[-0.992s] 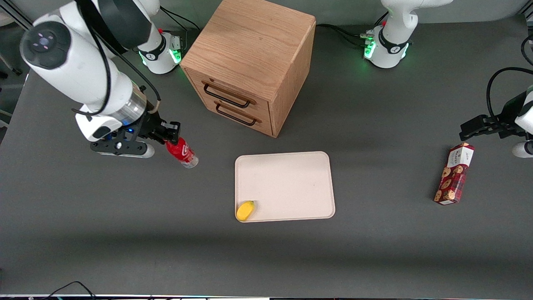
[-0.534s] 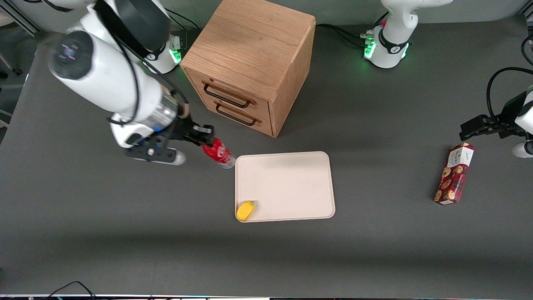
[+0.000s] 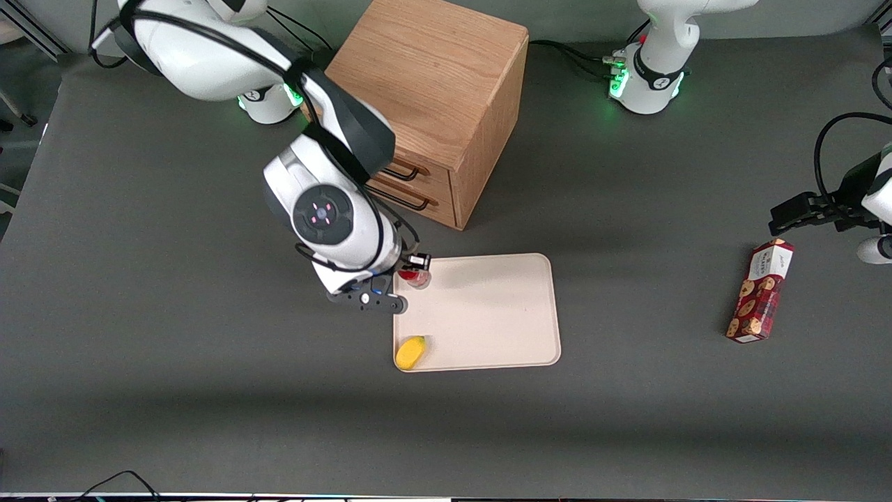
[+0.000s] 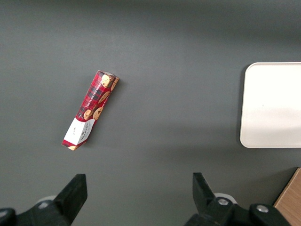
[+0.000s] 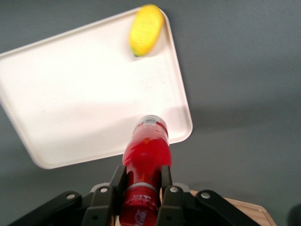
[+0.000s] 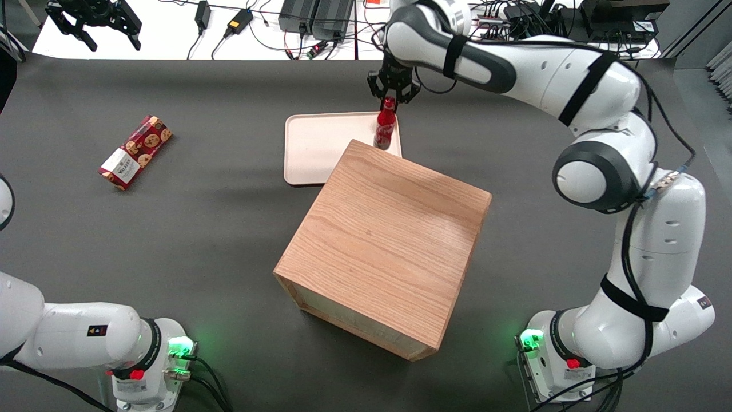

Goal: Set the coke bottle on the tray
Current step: 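Carry the red bottle over the white tray and lower it, then open the right gripper to release the bottle and withdraw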

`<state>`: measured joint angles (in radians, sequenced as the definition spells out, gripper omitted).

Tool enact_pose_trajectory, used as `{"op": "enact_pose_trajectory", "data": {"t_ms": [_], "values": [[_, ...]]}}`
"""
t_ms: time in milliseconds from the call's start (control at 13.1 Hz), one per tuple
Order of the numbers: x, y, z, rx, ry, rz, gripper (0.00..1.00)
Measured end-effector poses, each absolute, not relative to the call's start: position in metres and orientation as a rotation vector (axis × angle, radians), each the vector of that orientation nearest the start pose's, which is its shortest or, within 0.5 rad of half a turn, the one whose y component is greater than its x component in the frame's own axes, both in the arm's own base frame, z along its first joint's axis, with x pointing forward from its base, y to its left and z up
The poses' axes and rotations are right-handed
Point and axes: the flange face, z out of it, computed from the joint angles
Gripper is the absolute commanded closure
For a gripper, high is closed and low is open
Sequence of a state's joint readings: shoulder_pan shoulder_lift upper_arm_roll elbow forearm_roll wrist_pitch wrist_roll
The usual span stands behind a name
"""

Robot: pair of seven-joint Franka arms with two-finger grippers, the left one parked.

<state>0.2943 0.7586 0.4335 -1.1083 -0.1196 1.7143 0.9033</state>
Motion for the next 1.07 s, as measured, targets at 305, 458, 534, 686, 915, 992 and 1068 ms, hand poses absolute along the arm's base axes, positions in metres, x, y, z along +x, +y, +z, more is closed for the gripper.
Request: {"op": "enact_pose_trajectory", "data": {"t_ms": [305,458,534,686,915,992,1068], "values": [[0.627,0.397,0.337,-3.056,0.419,0.322,1.0],[0.627,0.399,0.327,-3.053,0.429,0.329,1.0],[0.627,0.399,0.324,-3.055,0.431,0.33,0.98],[0.626,0.4,0.322,-3.067,0.427,0.321,0.91],[0.626,0.401,0.318,-3.076,0.453,0.32,0.81],[0.627,0.399,0.316,-3.079,0.459,0.322,0.79],[0.628,0.397,0.314,-3.081,0.463,0.322,0.72]]}}
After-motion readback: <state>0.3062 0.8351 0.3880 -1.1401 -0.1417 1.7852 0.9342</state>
